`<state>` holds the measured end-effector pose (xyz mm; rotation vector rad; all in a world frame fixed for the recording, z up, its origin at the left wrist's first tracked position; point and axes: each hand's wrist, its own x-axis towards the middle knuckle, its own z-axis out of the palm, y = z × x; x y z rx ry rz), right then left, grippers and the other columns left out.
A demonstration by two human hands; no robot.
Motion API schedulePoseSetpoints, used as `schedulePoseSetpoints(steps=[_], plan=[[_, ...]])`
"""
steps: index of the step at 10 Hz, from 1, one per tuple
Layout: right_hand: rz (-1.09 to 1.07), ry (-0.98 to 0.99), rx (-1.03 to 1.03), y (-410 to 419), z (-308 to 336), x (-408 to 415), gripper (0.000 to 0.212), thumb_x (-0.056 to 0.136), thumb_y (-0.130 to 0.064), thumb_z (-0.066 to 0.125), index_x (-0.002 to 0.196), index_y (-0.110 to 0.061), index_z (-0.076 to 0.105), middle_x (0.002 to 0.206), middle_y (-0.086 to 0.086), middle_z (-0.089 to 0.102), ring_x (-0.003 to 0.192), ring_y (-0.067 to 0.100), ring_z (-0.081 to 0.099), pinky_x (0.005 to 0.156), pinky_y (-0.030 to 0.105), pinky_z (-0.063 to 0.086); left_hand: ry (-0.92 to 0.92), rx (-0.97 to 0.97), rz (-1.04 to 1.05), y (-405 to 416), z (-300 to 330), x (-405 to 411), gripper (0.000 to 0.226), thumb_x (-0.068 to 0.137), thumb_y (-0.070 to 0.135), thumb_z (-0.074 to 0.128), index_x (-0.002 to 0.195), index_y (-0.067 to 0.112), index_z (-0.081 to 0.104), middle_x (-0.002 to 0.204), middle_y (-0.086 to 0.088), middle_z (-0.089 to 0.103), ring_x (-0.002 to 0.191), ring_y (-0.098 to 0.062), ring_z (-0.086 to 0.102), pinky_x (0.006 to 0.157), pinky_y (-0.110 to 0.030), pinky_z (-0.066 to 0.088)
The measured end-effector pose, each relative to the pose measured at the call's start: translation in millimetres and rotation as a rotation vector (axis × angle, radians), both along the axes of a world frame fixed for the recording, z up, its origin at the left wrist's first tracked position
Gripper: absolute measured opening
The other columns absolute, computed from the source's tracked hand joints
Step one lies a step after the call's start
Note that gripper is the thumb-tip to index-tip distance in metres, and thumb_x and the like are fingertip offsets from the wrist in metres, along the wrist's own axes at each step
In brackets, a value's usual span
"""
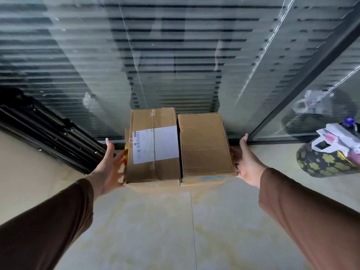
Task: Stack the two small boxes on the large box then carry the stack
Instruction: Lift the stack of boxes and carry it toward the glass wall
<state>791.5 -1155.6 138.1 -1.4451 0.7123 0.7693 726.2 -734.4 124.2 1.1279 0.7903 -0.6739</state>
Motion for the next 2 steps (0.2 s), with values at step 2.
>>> schedulePoseSetpoints(steps=[2], plan=[[-0.005,-0.023,0.034,9.9,35.0,-5.8,0.117,0.072,-0.099,0.011,0.160,-0.028,0.040,0.164,-0.002,0.046,0.152,0.018,0.038,0.106,0.039,0.042,-0.049,0.021,-0.021,-10.2,31.6,-4.6,0.137,0.040,0.109,0.040,0.162,0.048,0.027,0.172,0.006,0.033,0.156,-0.031,0.032,0.125,-0.063,0.016]])
